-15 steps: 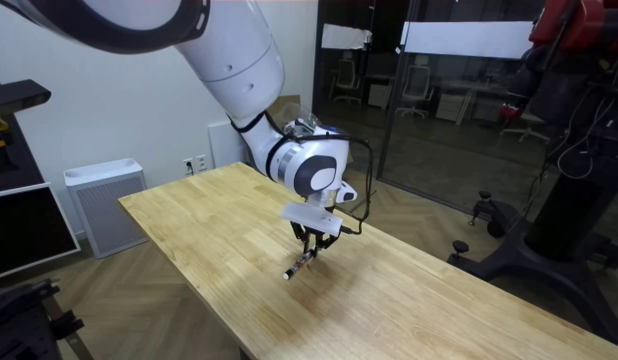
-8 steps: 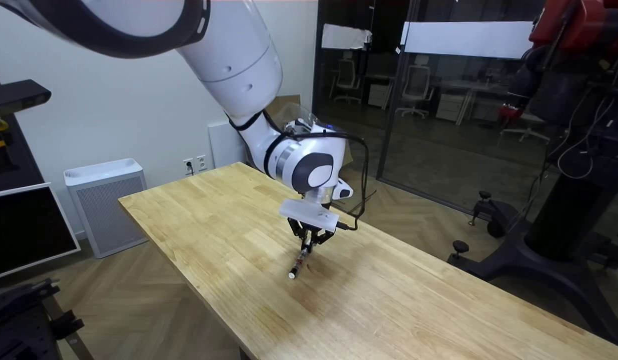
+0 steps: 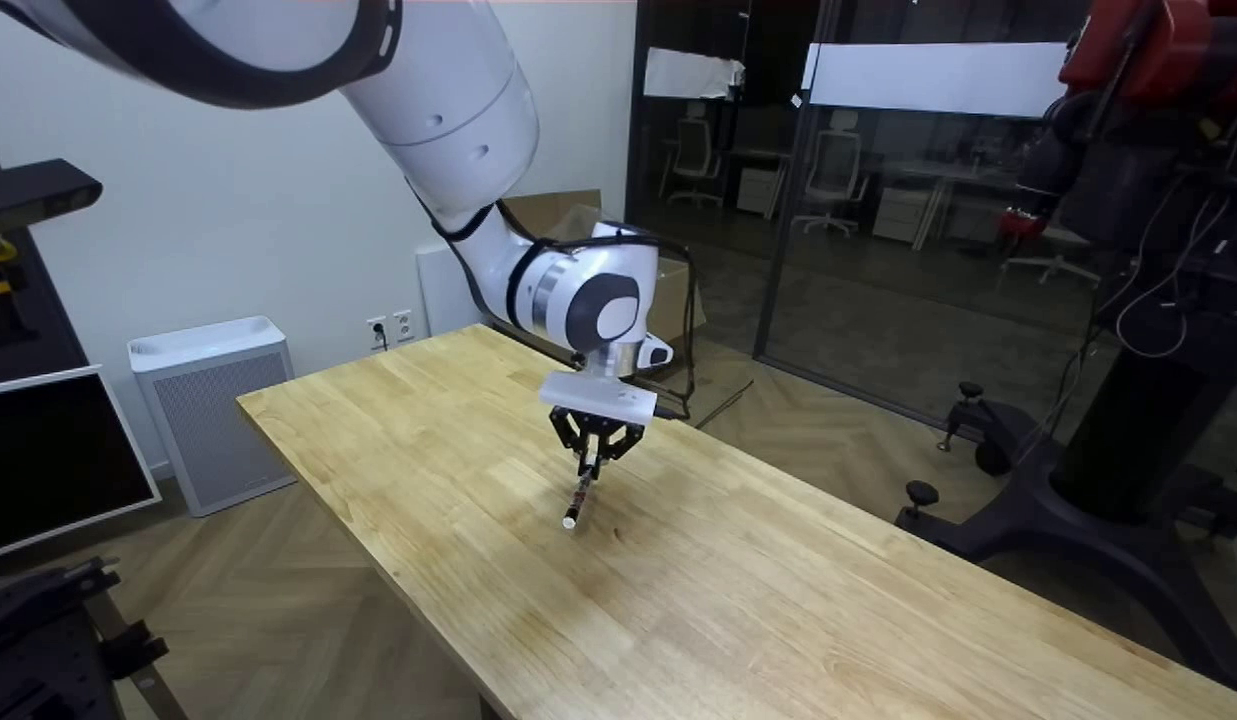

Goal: Move the pen slightly to the left

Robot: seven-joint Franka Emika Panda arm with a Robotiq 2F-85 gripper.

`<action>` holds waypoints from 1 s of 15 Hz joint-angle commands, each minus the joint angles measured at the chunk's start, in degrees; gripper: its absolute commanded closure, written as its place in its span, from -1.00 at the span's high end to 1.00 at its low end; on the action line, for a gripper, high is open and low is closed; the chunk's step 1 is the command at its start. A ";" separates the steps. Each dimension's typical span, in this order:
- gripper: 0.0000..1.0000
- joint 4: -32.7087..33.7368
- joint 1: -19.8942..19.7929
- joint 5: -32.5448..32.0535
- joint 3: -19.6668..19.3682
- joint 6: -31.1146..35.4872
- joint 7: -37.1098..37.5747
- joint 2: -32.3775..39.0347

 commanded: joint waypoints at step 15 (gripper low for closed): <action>-0.91 7.24 2.69 -0.69 0.22 -0.23 4.22 4.27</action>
